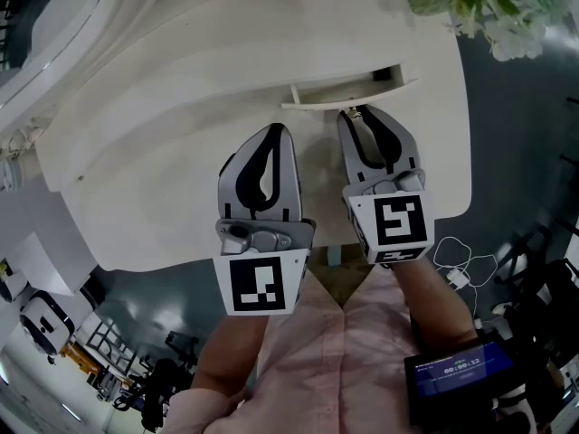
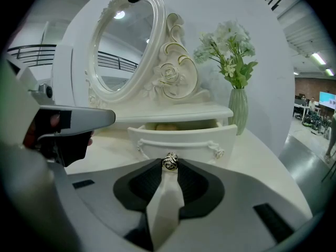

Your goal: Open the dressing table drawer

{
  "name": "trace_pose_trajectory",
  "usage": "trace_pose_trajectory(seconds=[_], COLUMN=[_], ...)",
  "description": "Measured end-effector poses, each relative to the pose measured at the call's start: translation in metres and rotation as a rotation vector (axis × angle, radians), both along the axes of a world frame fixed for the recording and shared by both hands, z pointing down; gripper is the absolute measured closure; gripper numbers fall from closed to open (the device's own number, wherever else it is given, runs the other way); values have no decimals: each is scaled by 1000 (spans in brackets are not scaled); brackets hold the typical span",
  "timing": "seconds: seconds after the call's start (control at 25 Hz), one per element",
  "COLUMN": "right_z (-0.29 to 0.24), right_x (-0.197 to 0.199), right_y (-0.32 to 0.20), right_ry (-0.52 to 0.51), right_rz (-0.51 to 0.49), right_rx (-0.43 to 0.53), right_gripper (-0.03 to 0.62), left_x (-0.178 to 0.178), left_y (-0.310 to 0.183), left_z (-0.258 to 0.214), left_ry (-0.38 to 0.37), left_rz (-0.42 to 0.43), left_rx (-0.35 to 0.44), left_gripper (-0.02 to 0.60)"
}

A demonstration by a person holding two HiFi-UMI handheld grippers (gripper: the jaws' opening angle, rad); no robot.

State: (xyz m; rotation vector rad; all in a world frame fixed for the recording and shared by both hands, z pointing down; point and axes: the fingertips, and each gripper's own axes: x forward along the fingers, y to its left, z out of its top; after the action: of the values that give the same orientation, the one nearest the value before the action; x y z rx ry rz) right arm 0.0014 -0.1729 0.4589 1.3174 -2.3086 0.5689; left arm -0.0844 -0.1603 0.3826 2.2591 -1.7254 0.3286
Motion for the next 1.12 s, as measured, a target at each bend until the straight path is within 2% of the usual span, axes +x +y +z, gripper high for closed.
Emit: trace_pose_trajectory(seconds=[1.12], right_z=[0], right_x=[4], right_y=[13], right_ry=[-5], right_rz=[7], right_rx=[-6], right_gripper=[490], left_x=[6], left_y=[7], left_z=[-1], left_ry=[-6], left_rz=[13], left_rx=[7], left_gripper=[560])
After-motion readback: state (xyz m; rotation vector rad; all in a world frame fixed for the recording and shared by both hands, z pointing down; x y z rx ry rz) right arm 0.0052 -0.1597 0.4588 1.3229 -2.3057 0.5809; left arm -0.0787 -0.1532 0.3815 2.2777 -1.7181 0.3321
